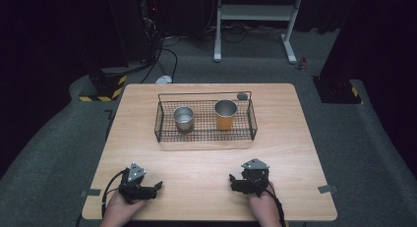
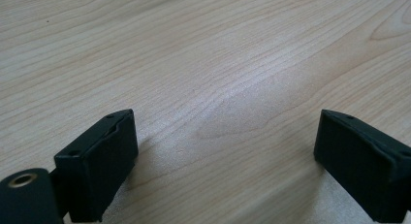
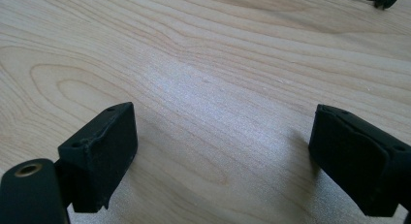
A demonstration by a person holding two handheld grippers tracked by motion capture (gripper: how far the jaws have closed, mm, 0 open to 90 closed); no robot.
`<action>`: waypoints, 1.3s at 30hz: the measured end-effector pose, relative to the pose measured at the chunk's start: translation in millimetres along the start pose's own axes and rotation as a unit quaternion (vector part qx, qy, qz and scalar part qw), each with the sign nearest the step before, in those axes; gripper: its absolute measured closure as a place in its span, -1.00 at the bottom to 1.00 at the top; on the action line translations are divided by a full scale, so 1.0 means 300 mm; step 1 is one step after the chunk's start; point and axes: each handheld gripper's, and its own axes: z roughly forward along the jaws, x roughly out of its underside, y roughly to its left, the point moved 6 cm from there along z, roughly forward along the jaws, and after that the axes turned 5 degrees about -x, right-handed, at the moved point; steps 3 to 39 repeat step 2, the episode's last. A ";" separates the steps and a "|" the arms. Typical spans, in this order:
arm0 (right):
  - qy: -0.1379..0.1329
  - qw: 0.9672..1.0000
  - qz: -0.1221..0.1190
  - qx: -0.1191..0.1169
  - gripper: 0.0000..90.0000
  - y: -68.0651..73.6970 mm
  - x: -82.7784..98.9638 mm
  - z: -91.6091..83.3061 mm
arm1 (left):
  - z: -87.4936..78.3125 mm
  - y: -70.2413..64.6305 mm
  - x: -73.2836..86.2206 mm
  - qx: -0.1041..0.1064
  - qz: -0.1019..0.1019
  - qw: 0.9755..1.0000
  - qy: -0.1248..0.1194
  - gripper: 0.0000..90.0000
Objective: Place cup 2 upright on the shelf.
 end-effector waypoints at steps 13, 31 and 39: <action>0.000 1.000 0.000 0.000 -0.77 0.000 0.000 0.000 | 0.000 0.000 0.000 0.000 -0.001 1.000 -0.001 -0.80; 0.000 1.000 0.000 0.000 -0.77 0.000 0.000 0.000 | 0.000 0.000 0.000 0.000 -0.001 1.000 -0.001 -0.80; 0.000 1.000 0.000 0.000 -0.77 0.000 0.000 0.000 | 0.000 0.000 0.000 0.000 -0.001 1.000 -0.001 -0.80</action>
